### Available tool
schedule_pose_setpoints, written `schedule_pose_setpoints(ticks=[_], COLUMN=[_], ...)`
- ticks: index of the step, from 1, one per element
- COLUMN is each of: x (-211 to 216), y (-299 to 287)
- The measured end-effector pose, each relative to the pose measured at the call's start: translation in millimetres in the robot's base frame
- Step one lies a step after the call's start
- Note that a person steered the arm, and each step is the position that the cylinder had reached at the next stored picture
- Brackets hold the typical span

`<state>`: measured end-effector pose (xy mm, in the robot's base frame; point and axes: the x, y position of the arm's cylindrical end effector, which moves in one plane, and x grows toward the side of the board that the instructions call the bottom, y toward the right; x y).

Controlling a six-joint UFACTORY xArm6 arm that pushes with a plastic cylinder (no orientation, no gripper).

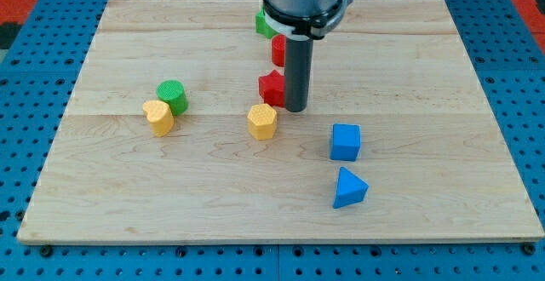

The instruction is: Slide the red circle slightly left

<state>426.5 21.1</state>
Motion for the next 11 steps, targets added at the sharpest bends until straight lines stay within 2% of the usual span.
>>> schedule_pose_setpoints(ticks=[1,2,3,4,6,8,11], x=[-3.6,-40.3,-106.0,-153.4,-98.5,-106.9,-107.4], y=[6.9,52.1,83.1,69.5,58.3,21.1,0.3])
